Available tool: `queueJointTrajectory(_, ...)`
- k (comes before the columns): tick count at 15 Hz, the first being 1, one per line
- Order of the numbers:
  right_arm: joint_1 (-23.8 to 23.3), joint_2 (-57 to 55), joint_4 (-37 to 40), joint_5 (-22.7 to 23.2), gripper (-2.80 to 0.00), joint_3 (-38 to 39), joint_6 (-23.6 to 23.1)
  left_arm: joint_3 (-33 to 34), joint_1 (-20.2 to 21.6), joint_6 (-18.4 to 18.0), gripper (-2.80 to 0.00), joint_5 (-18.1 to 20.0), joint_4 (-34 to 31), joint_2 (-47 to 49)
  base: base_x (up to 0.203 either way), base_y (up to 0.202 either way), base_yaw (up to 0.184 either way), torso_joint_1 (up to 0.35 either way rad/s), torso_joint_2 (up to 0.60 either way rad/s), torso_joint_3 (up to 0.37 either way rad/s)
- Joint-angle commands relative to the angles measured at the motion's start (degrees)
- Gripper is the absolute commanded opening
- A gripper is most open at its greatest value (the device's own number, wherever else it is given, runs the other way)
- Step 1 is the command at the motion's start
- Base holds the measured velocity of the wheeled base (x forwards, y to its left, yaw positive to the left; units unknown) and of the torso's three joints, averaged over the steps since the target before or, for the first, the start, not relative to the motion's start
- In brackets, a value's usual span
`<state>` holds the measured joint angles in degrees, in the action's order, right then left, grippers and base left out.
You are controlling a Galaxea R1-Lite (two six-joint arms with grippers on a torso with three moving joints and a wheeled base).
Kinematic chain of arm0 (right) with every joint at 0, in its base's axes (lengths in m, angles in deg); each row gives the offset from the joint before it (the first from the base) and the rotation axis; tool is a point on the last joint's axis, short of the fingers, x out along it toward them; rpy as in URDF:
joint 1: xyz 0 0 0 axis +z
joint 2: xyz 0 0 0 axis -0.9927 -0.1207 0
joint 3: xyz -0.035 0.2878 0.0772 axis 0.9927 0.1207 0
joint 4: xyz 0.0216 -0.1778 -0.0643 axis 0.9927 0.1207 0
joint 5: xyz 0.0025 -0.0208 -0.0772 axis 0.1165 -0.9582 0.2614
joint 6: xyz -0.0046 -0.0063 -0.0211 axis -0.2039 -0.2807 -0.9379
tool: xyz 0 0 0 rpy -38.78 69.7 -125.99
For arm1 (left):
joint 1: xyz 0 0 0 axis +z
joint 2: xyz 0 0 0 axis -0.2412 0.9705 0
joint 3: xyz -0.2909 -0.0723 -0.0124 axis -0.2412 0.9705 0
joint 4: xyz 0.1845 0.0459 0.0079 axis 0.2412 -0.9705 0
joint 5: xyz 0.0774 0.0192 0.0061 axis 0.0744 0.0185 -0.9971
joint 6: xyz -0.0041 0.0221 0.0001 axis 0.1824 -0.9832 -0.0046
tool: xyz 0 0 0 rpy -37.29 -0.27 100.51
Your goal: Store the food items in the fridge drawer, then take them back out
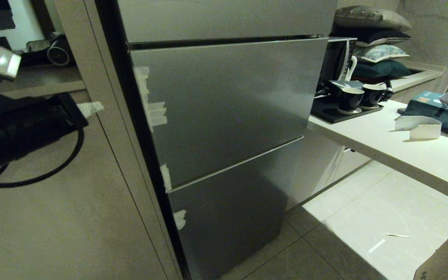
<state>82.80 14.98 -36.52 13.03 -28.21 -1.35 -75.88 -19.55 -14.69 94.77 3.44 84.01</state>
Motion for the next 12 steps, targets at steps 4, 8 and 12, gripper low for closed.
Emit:
queueJointTrajectory(4,0.00,0.01,-0.04,0.02,-2.80,1.76,0.00,-6.89,-5.63,0.76,-2.80,-3.27,0.63,7.15,0.000,0.000,0.000,0.000,0.00,0.000)
queueJointTrajectory(8,0.00,0.01,-0.04,0.02,-2.80,1.76,0.00,-9.69,-6.01,0.94,-2.80,-9.98,0.81,9.42,0.000,0.000,0.000,0.000,0.00,0.000)
queueJointTrajectory(12,0.00,0.01,-0.04,0.02,-2.80,1.76,0.00,-9.52,-6.05,0.80,-2.80,-11.39,7.63,12.68,0.000,0.000,0.000,0.000,0.00,0.000)
